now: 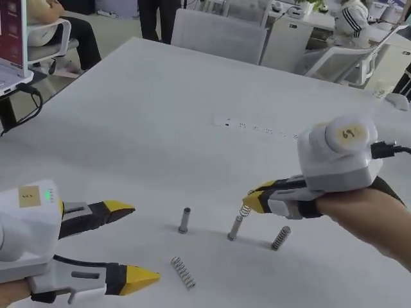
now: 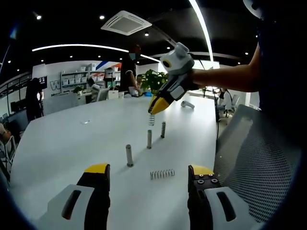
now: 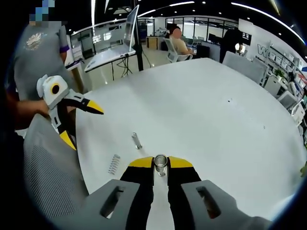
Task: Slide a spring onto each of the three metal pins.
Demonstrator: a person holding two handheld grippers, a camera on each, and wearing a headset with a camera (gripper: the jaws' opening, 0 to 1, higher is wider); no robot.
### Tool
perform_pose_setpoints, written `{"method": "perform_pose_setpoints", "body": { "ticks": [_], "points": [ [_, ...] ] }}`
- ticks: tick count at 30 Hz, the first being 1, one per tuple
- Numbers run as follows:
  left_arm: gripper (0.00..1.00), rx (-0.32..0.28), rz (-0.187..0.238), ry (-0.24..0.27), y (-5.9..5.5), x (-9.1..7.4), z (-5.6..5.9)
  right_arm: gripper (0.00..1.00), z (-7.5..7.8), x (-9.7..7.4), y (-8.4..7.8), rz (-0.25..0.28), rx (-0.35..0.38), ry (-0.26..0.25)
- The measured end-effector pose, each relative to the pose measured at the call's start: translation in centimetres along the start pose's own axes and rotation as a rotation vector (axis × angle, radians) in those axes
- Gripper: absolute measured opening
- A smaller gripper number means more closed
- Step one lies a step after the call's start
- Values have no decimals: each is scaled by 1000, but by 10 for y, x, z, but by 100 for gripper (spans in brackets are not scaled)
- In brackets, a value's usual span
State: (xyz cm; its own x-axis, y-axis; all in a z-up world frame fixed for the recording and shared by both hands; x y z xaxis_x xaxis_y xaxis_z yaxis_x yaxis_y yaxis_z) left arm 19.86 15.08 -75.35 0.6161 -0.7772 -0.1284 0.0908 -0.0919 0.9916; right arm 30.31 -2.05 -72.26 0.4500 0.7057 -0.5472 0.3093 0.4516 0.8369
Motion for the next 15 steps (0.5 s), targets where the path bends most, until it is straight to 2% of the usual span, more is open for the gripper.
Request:
{"method": "perform_pose_setpoints", "body": {
  "ticks": [15],
  "points": [
    [59, -3, -4, -3, -2, 3, 0, 7, 6, 8, -9, -3, 19, 2]
  ]
}}
Point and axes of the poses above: the centre of the closed fingertips' face, and the gripper's own axes: x roughly forward along the fingers, z roughly to its right, y roughly out of its top, the point moved 4 cm from there along -x, roughly backward along the fingers, and after that the axes turned 11 degrees about z, right-handed, at the moved point
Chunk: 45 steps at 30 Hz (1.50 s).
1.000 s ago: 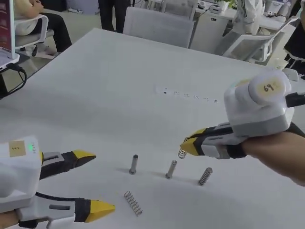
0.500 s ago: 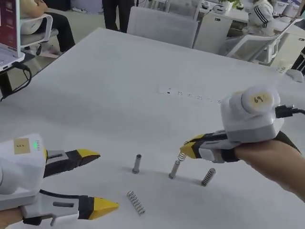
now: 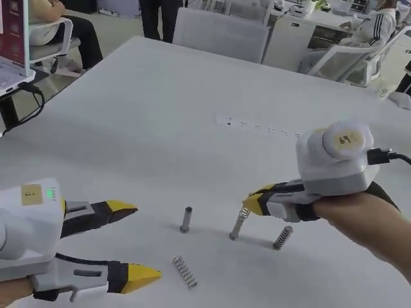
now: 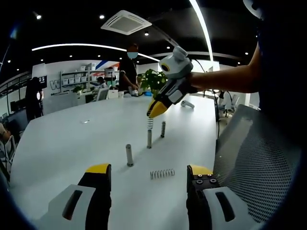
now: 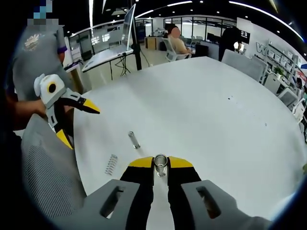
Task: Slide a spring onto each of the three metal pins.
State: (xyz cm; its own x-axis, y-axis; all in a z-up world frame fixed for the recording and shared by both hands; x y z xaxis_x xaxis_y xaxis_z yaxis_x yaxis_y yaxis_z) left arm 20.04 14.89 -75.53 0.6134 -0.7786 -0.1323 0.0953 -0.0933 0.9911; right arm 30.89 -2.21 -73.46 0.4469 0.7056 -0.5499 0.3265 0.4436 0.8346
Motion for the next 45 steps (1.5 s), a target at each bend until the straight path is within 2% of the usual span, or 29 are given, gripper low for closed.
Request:
{"method": "perform_pose_setpoints", "body": {
  "ticks": [11, 22, 29, 45],
  "points": [
    [58, 0, -1, 6, 0, -1, -1, 7, 2, 6, -7, -16, -2, 4],
    [57, 1, -2, 4, 0, -1, -3, 7, -1, 16, -23, -26, -19, 12],
    [56, 3, -2, 4, 2, -1, -3, 8, -4, 23, -34, -53, -47, 17],
    [55, 1, 1, 2, 3, -2, -3, 8, -3, 31, -46, -70, -73, 15]
  ]
}}
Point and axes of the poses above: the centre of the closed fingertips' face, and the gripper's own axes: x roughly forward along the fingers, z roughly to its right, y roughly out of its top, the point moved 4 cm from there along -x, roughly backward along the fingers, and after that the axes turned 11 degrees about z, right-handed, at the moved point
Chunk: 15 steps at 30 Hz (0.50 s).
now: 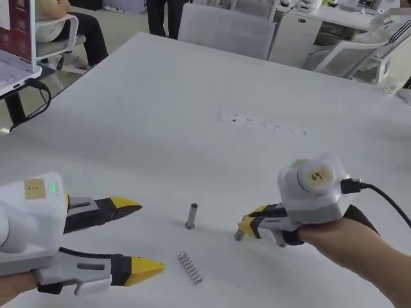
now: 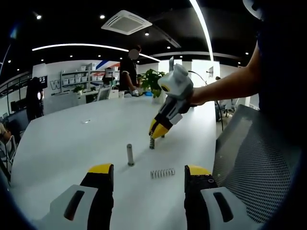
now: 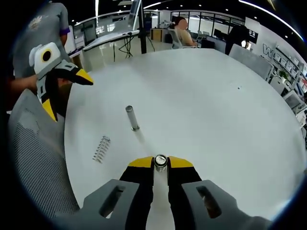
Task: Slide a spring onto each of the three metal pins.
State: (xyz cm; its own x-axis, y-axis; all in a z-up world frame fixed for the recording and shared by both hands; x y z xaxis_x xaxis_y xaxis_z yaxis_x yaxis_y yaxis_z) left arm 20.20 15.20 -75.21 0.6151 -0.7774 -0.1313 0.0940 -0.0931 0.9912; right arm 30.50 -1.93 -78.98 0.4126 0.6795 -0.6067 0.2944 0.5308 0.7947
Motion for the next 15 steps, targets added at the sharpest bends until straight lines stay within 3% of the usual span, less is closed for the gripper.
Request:
{"method": "perform_pose_setpoints", "body": {
  "ticks": [15],
  "points": [
    [55, -6, 2, 0, -1, -1, 1, 9, -2, 0, -7, -23, -19, -1]
  ]
}}
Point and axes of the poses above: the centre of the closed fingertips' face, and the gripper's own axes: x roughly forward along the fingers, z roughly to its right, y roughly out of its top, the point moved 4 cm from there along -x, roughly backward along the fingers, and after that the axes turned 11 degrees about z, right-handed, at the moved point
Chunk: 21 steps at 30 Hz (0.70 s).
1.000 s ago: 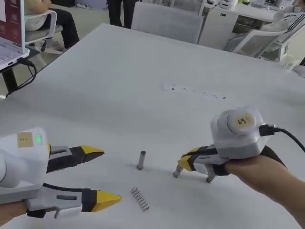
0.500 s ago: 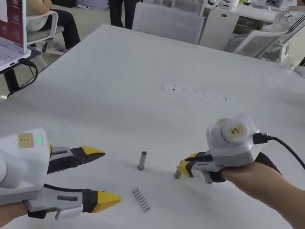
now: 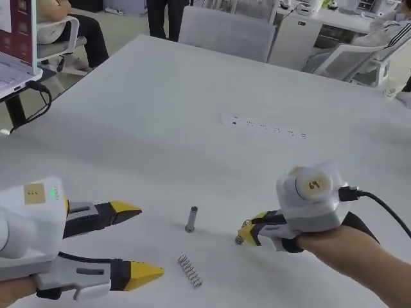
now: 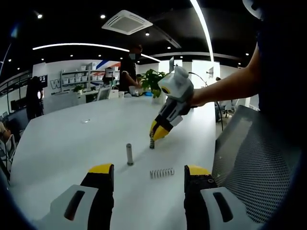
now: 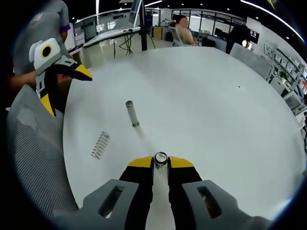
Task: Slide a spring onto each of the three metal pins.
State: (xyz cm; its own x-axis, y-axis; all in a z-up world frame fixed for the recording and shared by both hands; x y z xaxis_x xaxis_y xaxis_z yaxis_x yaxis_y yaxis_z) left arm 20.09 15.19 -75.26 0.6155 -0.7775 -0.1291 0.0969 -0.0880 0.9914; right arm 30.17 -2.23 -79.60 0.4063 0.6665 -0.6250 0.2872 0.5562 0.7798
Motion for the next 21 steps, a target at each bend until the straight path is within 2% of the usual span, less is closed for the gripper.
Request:
{"method": "perform_pose_setpoints", "body": {
  "ticks": [13, 21],
  "points": [
    [54, 0, 0, -1, -1, 0, 1, 12, 1, -3, -1, -4, 7, -15],
    [54, 0, -1, -3, -2, 1, 0, 13, 1, -12, -5, -4, 16, -25]
  ]
}}
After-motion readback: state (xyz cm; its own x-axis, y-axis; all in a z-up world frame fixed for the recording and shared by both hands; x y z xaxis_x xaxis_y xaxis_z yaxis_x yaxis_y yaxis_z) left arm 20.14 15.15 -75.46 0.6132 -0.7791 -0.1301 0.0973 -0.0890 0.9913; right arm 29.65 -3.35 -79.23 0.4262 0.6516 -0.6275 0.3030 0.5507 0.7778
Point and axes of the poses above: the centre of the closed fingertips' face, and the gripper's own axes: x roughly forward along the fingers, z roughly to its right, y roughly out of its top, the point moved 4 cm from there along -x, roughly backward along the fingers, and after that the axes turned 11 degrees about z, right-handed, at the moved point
